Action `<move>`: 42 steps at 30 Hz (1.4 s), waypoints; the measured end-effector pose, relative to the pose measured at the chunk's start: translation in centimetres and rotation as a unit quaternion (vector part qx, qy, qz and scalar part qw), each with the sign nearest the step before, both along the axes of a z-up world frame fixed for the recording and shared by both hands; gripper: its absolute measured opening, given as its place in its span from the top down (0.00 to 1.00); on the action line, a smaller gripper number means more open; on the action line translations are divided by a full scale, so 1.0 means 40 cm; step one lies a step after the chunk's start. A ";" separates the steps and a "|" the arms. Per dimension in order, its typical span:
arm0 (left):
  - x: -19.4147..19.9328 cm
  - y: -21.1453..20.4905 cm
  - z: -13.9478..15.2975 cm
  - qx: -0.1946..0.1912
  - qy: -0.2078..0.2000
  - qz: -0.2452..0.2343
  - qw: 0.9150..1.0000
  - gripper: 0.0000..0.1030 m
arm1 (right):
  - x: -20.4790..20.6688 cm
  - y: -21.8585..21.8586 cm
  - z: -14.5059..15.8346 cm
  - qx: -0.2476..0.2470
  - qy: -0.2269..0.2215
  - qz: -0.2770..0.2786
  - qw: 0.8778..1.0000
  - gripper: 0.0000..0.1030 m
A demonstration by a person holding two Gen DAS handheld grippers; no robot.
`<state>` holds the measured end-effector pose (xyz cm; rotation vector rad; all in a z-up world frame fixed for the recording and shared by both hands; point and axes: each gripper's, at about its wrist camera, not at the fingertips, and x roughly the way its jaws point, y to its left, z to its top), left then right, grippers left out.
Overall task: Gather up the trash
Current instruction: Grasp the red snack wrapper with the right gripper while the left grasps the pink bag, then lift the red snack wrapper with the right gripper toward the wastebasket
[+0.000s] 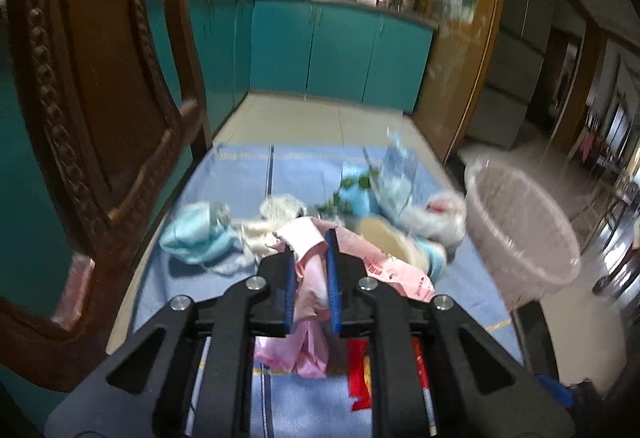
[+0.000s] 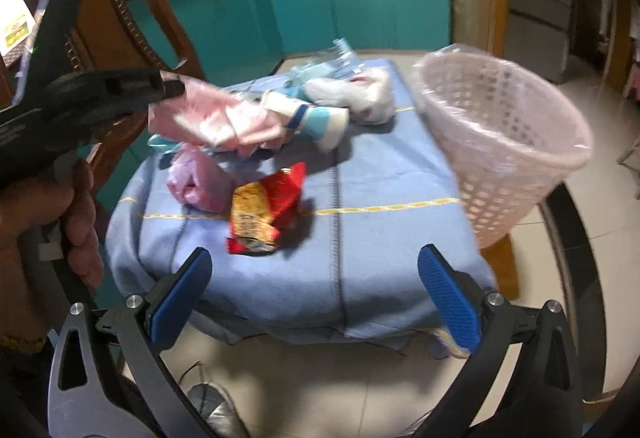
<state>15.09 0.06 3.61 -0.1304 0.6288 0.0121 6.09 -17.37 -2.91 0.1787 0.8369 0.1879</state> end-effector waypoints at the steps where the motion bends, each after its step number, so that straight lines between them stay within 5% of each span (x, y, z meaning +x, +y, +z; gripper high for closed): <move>1: -0.009 0.007 0.013 0.004 -0.014 0.005 1.000 0.87 | 0.016 0.007 0.002 0.004 -0.003 0.008 1.000 0.03; 6: -0.060 0.024 0.057 0.032 -0.054 0.014 0.998 0.87 | 0.108 0.030 -0.029 0.020 0.014 0.020 0.999 0.03; 11: -0.109 0.036 0.059 0.059 -0.054 0.018 0.997 0.87 | 0.180 0.039 -0.082 0.058 0.057 0.017 0.997 0.16; 17: -0.149 0.061 0.038 0.066 -0.034 0.024 0.997 0.87 | 0.229 0.018 -0.113 0.073 0.090 0.007 0.993 0.68; 20: -0.159 0.073 0.023 0.069 -0.023 0.027 0.997 0.87 | 0.220 -0.002 -0.089 0.083 0.088 0.013 0.993 0.71; 31: -0.164 0.080 0.008 0.072 -0.011 0.027 0.997 0.87 | 0.042 -0.045 0.121 -0.015 -0.079 0.046 0.996 0.71; 42: -0.177 0.058 0.011 0.073 -0.003 0.012 0.997 0.87 | 0.059 -0.053 0.123 0.012 -0.087 0.025 0.996 0.71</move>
